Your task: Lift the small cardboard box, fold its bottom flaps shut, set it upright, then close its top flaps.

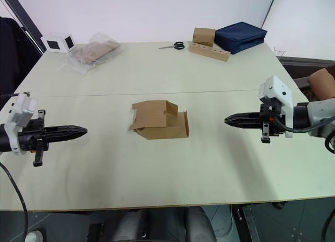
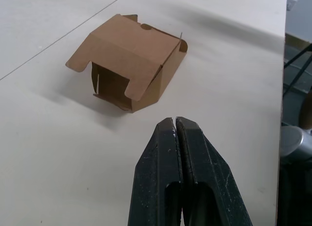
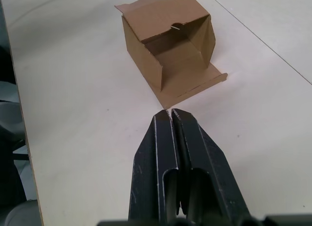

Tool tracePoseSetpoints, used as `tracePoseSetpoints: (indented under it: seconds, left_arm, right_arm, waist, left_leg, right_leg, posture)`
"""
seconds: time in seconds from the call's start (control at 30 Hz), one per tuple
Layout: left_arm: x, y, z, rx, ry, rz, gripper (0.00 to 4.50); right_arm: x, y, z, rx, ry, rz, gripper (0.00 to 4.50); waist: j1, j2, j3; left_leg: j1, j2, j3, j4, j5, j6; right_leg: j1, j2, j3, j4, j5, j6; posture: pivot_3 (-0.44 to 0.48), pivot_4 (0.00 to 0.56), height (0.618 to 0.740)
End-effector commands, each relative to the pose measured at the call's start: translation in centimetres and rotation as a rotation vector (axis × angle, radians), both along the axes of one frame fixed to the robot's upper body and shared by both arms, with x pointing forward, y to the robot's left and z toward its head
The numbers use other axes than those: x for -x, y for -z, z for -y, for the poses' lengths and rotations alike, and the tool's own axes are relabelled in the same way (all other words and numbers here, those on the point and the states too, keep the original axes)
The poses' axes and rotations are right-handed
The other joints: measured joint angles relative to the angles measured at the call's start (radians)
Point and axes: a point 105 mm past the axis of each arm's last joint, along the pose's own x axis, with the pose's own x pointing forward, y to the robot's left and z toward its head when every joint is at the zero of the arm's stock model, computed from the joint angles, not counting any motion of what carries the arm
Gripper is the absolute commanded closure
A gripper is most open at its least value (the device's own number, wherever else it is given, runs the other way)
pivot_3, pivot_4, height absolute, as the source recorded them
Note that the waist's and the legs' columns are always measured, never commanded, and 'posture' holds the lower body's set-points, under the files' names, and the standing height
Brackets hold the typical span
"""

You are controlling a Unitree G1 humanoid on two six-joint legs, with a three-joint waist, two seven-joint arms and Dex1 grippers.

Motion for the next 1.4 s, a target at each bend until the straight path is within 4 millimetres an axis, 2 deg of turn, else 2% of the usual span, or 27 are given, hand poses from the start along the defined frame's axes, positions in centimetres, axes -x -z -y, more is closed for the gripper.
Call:
tracePoseSetpoints:
  seconds: [0.03,0.3,0.47,0.63,0.77,1.03,1.1,1.13,1.23,1.33,1.4]
  left_arm:
    - [0.1,-1.6,0.0,0.002,-0.011,0.078,4.45]
    - [0.1,-1.8,0.0,-0.011,-0.028,0.078,4.45]
    - [-0.9,-1.3,-0.5,-0.059,-0.076,0.072,4.45]
    - [-1.1,-1.3,-0.2,-0.023,-0.079,-0.002,4.45]
    - [-1.7,-0.9,-0.2,-0.057,-0.085,0.012,4.45]
    - [-3.9,-1.1,0.8,0.070,-0.126,-0.097,4.45]
    - [-5.2,-1.0,1.7,0.149,-0.128,-0.140,3.97]
    - [-6.0,-0.4,2.3,0.220,-0.123,-0.215,3.85]
    - [-7.5,1.2,3.8,0.364,-0.089,-0.440,2.48]
    - [-8.7,1.4,4.7,0.453,-0.072,-0.583,1.34]
    - [-9.0,1.7,5.4,0.453,-0.046,-0.633,0.56]
  right_arm:
    - [0.3,-0.8,-1.3,-0.023,-0.034,0.050,4.50]
    - [0.5,-0.7,-1.9,-0.040,-0.041,0.049,4.50]
    - [0.4,-0.7,-2.2,-0.057,-0.036,0.057,4.50]
    - [0.4,-0.4,-2.4,-0.067,-0.015,0.058,4.50]
    - [0.4,0.1,-3.0,-0.078,-0.007,0.061,4.50]
    - [0.8,0.6,-3.7,-0.082,-0.006,0.067,4.50]
    - [0.8,0.8,-4.1,-0.090,-0.008,0.073,4.50]
    - [0.8,1.0,-4.5,-0.096,-0.012,0.080,4.50]
    - [1.0,1.4,-5.6,-0.123,-0.018,0.094,4.50]
    - [1.1,1.7,-6.2,-0.136,-0.014,0.100,4.50]
    - [1.1,1.9,-6.3,-0.135,-0.006,0.106,4.50]
  waist:
    - [0.000,0.000,0.000]
    - [0.001,0.000,0.000]
    - [0.001,0.000,0.000]
    - [0.001,0.000,0.000]
    - [0.000,0.000,0.000]
    - [0.004,0.000,0.000]
    - [0.003,0.000,0.000]
    - [0.004,-0.001,0.000]
    - [0.004,-0.001,0.000]
    - [-0.002,-0.002,0.000]
    - [-0.006,-0.002,0.000]
  left_leg:
    - [0.000,0.000,0.000,0.000,0.000,0.000]
    - [0.000,0.000,0.000,0.000,0.000,0.000]
    - [0.000,0.000,0.000,0.000,0.000,0.000]
    - [0.000,0.000,0.000,0.000,0.000,0.000]
    - [0.000,0.000,0.000,0.000,0.000,0.000]
    - [0.000,0.000,0.000,0.001,0.000,0.000]
    - [0.000,-0.001,-0.001,0.002,0.000,0.000]
    - [0.000,-0.001,-0.001,0.003,0.000,0.000]
    - [0.000,-0.001,-0.001,0.005,0.000,0.000]
    - [-0.001,-0.002,-0.002,0.005,0.000,0.000]
    - [-0.001,-0.002,-0.002,0.005,0.000,0.000]
  right_leg:
    - [0.000,0.000,0.000,0.000,0.000,0.000]
    - [0.000,0.000,0.000,0.001,0.000,0.000]
    - [0.000,0.000,0.000,0.001,0.000,0.000]
    - [0.000,0.000,0.000,0.001,0.000,0.000]
    - [0.000,0.000,0.000,0.002,0.000,0.000]
    - [0.000,0.000,0.000,0.003,0.000,0.000]
    - [0.000,0.000,0.000,0.004,0.000,0.000]
    - [0.000,0.000,0.000,0.005,0.000,0.000]
    - [0.000,0.001,0.000,0.008,0.000,0.000]
    - [-0.002,0.001,0.000,0.009,0.000,0.000]
    - [-0.003,0.001,0.000,0.009,0.000,0.000]
  posture:
    - [0.000,0.150,0.740]
    - [0.000,0.150,0.740]
    - [0.000,0.150,0.740]
    - [0.000,0.150,0.740]
    - [0.000,0.150,0.740]
    - [0.000,0.150,0.740]
    - [0.000,0.150,0.740]
    - [0.000,0.150,0.740]
    - [0.000,0.150,0.740]
    - [0.000,0.150,0.740]
    - [0.000,0.150,0.740]
